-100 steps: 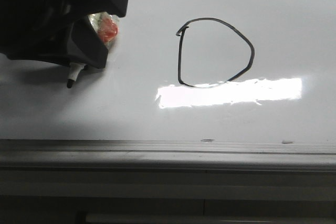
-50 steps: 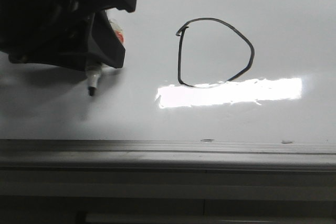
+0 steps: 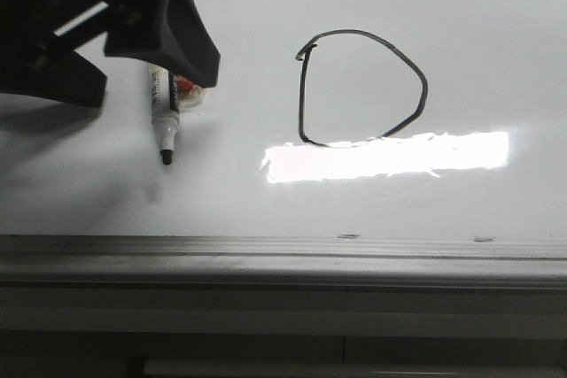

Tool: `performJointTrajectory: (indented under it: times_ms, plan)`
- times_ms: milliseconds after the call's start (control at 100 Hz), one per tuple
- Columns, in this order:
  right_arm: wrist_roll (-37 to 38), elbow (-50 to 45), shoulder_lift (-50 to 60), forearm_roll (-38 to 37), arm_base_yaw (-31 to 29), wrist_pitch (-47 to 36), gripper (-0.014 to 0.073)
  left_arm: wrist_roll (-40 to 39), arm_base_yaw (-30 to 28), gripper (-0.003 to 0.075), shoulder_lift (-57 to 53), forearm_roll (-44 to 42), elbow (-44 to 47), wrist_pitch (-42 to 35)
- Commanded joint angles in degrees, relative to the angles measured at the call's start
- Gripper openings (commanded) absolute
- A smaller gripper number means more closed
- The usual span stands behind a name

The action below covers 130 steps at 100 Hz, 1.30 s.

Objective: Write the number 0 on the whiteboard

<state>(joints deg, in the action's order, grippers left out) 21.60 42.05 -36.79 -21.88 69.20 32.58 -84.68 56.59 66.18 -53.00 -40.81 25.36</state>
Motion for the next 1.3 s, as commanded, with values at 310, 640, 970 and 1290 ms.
performJointTrajectory:
  times_ms: [310, 640, 970, 1290]
  plan:
    - [6.5, 1.4, -0.1, -19.6, -0.4, -3.2, -0.0047, 1.5, 15.4, 0.0512, -22.8, -0.7, -1.6, 14.7]
    - [6.6, 1.4, -0.1, -23.4, -0.4, -3.3, -0.0047, 13.9, 28.5, -0.0020, -33.8, -0.6, -1.6, 15.4]
    - [6.6, 1.4, -0.1, -23.4, -0.4, -2.6, -0.0047, 14.0, 30.2, -0.0020, -34.1, -0.7, -1.6, 15.9]
    - [6.6, 1.4, -0.1, -23.4, -0.4, -2.5, -0.0047, 14.0, 30.2, -0.0020, -34.1, -0.7, -1.6, 15.9]
